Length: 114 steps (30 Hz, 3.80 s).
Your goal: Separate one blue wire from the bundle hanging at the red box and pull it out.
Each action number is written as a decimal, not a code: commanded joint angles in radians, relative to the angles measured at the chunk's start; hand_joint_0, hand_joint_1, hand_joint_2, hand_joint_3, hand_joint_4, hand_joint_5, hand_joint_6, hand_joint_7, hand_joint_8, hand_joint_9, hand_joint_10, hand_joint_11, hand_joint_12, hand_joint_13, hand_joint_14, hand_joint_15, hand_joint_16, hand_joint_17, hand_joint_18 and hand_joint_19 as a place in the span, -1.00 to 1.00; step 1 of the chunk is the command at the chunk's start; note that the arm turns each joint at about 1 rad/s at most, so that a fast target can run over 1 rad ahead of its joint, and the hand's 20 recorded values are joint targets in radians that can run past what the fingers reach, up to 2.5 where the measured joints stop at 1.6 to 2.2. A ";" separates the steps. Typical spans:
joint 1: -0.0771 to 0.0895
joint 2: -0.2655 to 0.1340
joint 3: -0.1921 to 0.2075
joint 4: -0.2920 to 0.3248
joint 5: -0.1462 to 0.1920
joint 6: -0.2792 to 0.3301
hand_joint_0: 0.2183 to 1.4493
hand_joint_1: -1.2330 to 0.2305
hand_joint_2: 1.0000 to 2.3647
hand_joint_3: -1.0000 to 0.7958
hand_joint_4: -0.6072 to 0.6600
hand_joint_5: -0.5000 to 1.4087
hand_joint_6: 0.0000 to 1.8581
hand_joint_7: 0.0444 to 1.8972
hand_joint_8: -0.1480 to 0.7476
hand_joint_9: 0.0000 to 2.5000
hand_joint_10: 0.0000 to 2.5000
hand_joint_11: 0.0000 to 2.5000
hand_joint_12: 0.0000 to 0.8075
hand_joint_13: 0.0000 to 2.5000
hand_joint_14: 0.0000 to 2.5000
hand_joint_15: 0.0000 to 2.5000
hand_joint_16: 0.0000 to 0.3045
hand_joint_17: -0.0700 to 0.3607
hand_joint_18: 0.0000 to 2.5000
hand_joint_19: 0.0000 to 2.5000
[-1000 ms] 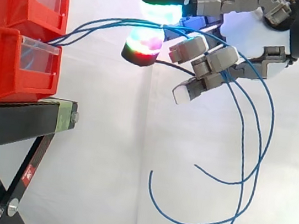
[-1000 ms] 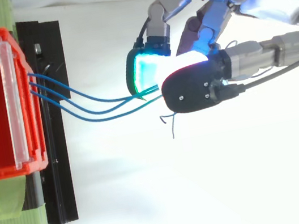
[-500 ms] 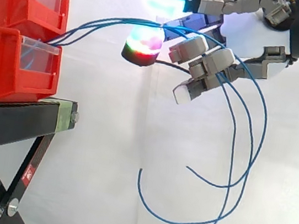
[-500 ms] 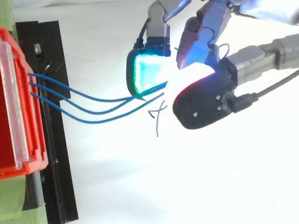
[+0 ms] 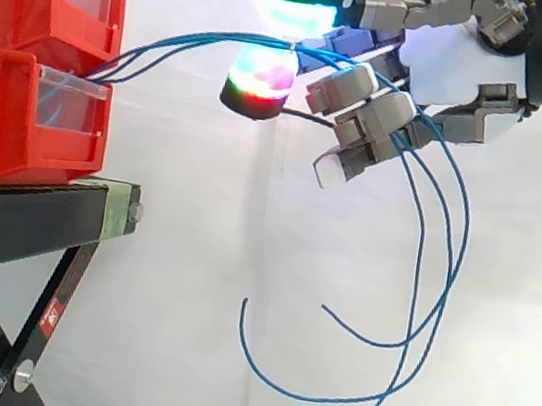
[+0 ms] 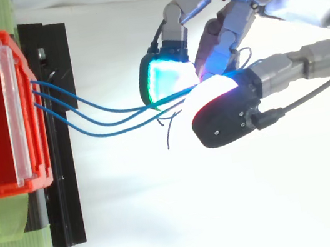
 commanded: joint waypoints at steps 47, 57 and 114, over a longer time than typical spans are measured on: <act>-0.001 -0.001 0.000 -0.005 0.000 0.000 -0.49 -0.23 -0.99 -0.36 0.18 -0.68 -0.01 -0.10 0.05 0.05 -1.00 0.30 0.05 -0.03 -0.62 0.26 -0.65 -0.12 -0.29 -0.43; -0.001 -0.001 0.000 -0.005 0.000 0.000 -0.37 -0.24 -0.98 -0.24 0.12 -0.67 -0.01 -0.07 0.01 0.09 -1.00 0.31 0.00 0.01 -0.70 0.32 -0.68 -0.17 -0.28 -0.43; 0.001 -0.001 0.000 -0.014 0.015 0.005 -0.31 -0.30 -0.98 -0.29 0.13 -0.68 0.00 -0.08 0.02 0.08 -1.00 0.32 0.00 0.03 -0.76 0.34 -0.69 -0.18 -0.25 -0.46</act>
